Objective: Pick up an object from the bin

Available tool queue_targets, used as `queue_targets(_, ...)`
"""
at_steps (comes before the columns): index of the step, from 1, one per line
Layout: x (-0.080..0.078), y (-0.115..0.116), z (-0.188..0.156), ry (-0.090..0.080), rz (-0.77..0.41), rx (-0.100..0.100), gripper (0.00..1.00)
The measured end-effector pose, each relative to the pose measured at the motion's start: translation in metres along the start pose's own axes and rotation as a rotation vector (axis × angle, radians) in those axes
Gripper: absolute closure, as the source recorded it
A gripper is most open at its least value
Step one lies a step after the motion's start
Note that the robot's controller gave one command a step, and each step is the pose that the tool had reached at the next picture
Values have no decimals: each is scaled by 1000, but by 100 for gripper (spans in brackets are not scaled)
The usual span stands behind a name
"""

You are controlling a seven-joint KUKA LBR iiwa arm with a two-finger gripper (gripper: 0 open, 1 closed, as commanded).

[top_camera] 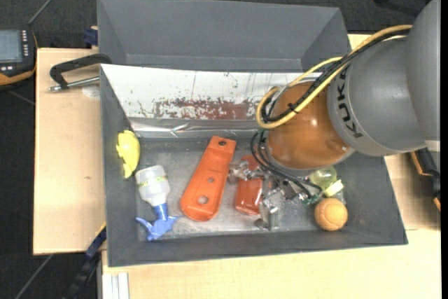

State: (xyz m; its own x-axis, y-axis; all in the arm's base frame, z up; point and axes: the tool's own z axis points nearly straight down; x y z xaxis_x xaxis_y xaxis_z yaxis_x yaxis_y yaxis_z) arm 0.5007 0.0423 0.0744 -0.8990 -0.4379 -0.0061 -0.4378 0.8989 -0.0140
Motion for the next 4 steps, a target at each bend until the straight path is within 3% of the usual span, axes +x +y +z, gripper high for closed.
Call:
queue_targets(1, -23, -9, 4, -2, 174, 5, 0)
queue_targets(2, -23, -25, 3, -5, 329, 5, 0)
queue_targets(3, -9, -21, 3, -2, 49, 5, 0)
queue_targets(4, -3, -80, -5, -9, -147, 7, 0)
